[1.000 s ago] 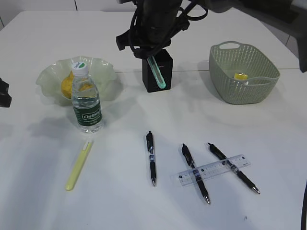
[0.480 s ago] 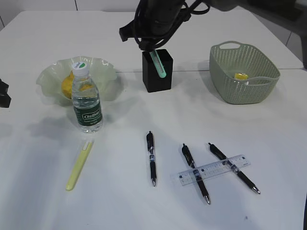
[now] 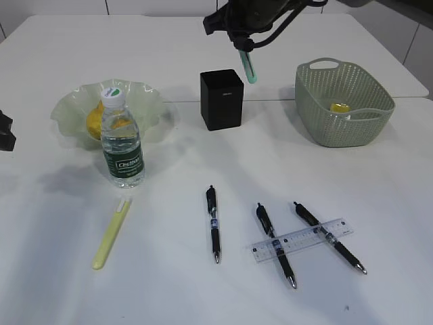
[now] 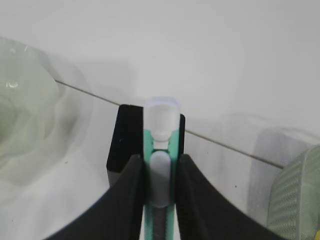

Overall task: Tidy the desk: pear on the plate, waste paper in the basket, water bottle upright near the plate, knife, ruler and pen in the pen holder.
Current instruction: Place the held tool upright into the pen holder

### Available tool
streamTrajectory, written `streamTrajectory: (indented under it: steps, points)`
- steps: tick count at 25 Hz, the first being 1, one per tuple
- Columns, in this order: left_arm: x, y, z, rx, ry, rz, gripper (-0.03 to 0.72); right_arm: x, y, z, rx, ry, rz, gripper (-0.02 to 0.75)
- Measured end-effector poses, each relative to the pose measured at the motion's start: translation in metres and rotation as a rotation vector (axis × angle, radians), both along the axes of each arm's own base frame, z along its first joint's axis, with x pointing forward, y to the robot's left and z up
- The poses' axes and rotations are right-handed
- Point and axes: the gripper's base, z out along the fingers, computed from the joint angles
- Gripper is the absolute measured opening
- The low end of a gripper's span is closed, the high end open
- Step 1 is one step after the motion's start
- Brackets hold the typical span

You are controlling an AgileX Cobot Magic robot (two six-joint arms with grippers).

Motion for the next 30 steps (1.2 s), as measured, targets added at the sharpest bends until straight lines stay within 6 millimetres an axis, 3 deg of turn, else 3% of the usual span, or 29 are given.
streamTrajectory:
  steps: [19, 26, 30]
  points:
    - [0.001, 0.002, 0.0, 0.04, -0.008, -0.021, 0.465, 0.033, -0.014, 0.007, 0.11, -0.324, 0.038, 0.141]
    - [0.002, 0.002, 0.001, 0.042, -0.023, -0.022, 0.465, 0.052, -0.015, -0.029, 0.122, -0.356, 0.049, 0.141]
    - [0.002, 0.002, 0.001, 0.043, -0.025, -0.021, 0.465, 0.057, -0.012, -0.035, 0.145, -0.413, 0.069, 0.141]
